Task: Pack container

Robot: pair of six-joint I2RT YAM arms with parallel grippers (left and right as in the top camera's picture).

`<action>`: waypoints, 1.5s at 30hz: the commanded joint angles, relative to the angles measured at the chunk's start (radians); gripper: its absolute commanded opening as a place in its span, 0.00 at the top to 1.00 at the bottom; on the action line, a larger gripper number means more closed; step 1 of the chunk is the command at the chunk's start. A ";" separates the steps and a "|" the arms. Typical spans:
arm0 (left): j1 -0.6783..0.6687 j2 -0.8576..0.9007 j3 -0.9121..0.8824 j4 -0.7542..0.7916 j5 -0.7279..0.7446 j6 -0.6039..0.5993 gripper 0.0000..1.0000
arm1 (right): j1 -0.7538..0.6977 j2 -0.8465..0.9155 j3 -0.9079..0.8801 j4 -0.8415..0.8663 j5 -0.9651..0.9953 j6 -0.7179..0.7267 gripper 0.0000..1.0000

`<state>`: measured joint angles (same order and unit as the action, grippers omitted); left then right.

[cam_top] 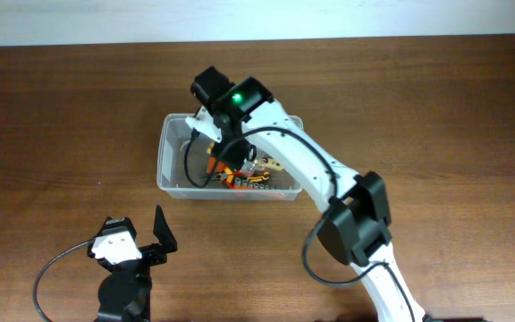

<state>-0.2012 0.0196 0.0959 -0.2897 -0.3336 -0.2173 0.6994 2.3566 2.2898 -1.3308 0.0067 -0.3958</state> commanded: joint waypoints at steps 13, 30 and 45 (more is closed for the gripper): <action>-0.004 -0.006 -0.003 -0.002 -0.003 0.009 0.01 | 0.005 0.053 0.012 0.006 -0.010 -0.015 0.22; -0.004 -0.006 -0.003 -0.002 -0.003 0.009 0.01 | -0.364 -0.196 0.291 -0.140 0.167 0.417 0.01; -0.004 -0.006 -0.003 -0.002 -0.003 0.009 0.01 | -0.676 -0.211 0.291 -0.151 0.156 0.416 0.01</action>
<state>-0.2008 0.0196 0.0959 -0.2901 -0.3336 -0.2173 0.0467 2.1448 2.5759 -1.4818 0.1570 0.0040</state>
